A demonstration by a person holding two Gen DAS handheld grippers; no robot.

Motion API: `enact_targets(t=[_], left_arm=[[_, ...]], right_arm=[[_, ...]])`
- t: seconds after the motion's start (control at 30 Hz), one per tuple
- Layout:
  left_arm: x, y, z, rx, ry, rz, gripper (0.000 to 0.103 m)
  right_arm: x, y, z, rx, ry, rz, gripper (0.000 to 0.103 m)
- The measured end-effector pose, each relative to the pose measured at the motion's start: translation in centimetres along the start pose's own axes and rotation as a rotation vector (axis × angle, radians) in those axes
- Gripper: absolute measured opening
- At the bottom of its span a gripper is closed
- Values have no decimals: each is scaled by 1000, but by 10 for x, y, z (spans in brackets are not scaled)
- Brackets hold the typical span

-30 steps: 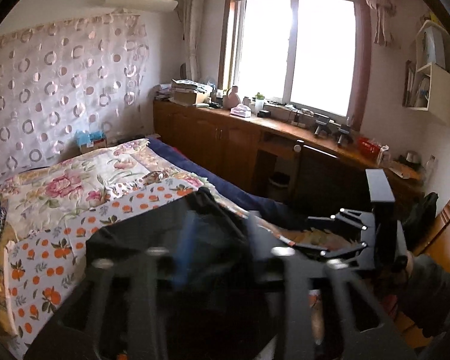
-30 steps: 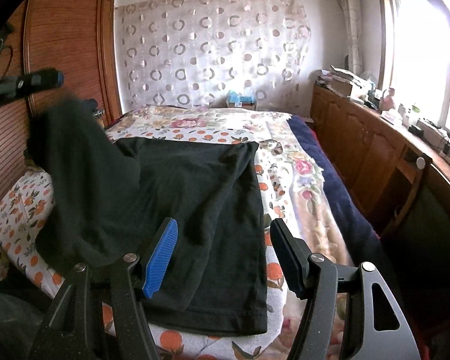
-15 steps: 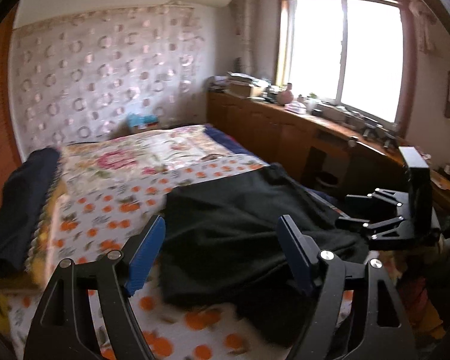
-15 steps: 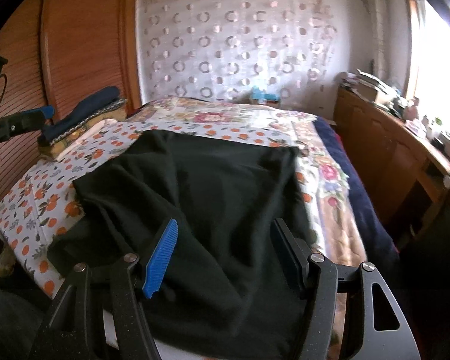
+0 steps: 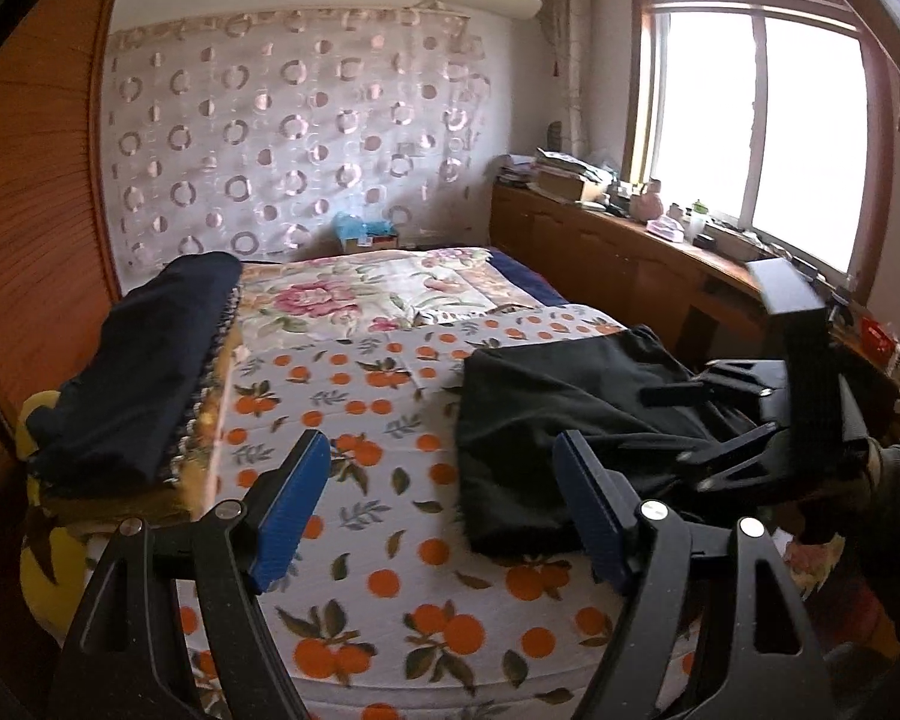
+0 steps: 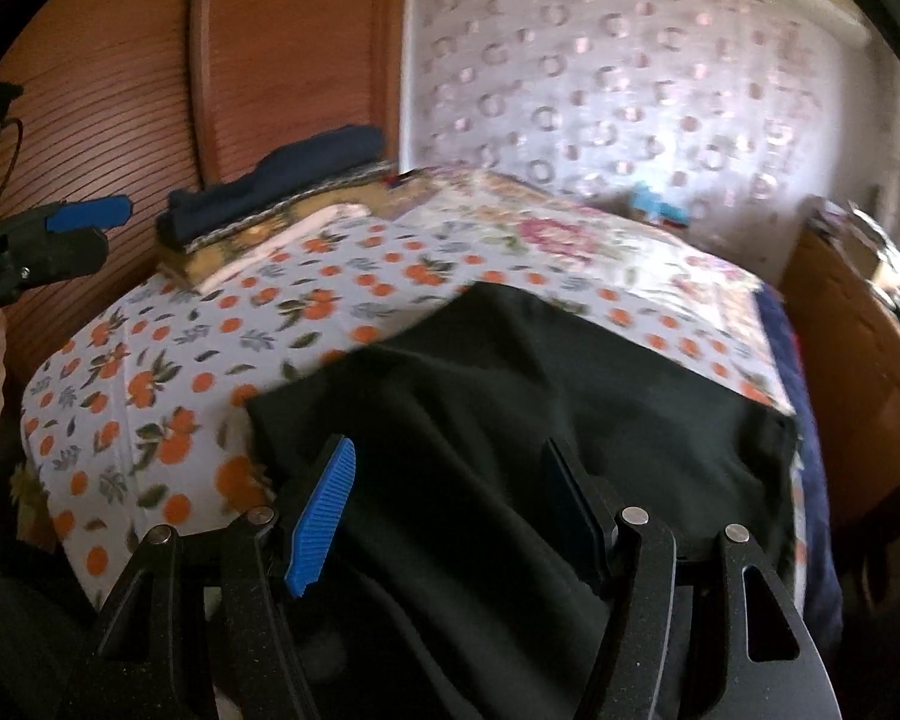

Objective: Fold small clothes
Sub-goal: 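Fold the shirt over with the left tool while the right tool presses it flat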

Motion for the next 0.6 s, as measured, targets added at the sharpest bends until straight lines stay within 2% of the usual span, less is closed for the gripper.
enact_targets(t=[0.2,0.43,0.47,0.57,0.6], left_arm=[[-4,3,-14,10,20,9,77],[-10,6,-25,17,33,13,77],[-11,6,-27,16,35,12,77],[-15,5,-31,14,38,9,77],[-15,4,-31,11,39,7,77]], right_arm=[[18,-42,-46,112,133,-93,66],[18,-89,-69,100,218,-208,64],[18,-89,-68,103,217,-199,64],[18,-89,-62,115,208,-201,60],[18,-89,-61,113,211,-196,53]])
Point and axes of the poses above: each gripper's, at about its wrist camera, not at the fingertips, and y roughly against the way its jaws point, z to its right, x to its top, the point moved 10 cm from there along -y, roughly the way its jaws point, and after that the axes turned 12 degrees about -z, right-handed, at the moved point
